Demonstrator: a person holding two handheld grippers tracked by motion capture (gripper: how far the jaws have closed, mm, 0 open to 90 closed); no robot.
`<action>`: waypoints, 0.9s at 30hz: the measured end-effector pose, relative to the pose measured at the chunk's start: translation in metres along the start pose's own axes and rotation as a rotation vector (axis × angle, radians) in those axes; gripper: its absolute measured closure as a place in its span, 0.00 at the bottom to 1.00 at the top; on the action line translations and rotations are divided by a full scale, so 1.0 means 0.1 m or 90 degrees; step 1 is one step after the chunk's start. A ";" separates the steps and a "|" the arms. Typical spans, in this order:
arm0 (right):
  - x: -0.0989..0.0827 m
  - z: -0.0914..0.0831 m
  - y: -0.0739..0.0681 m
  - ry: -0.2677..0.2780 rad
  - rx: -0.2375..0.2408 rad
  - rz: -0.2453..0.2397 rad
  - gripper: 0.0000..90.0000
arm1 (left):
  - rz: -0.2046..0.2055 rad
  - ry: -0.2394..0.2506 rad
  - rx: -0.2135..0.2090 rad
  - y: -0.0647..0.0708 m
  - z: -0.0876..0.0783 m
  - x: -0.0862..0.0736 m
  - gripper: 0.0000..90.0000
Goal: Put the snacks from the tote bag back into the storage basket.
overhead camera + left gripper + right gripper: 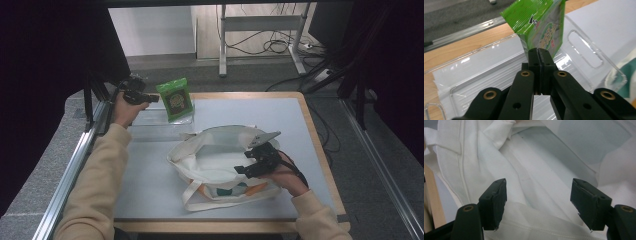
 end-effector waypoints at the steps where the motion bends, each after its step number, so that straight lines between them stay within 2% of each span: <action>1: 0.00 0.00 0.00 0.000 0.000 0.000 0.32 | -0.003 -0.004 0.003 -0.01 0.03 0.00 1.00; 5: 0.00 -0.01 0.00 0.003 0.001 0.001 0.32 | -0.025 -0.007 0.003 -0.04 0.10 -0.03 1.00; 12: 0.00 -0.01 0.01 0.002 0.001 0.002 0.32 | -0.037 -0.005 0.008 -0.04 0.14 -0.02 1.00; 19: 0.00 -0.01 0.00 0.002 0.001 0.002 0.32 | -0.057 -0.018 0.019 -0.09 0.23 -0.05 1.00; 27: -0.01 -0.01 0.01 0.000 0.000 0.002 0.32 | -0.077 -0.020 0.014 -0.11 0.36 -0.06 1.00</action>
Point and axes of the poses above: each handheld gripper's, and its own axes: z roughly forward along the jaws, x roughly out of its top, y roughly to its right, the point moved 9 cm from there along z, roughly forward along the jaws, and after that the axes turned 4 degrees about z, right-handed, at the moved point
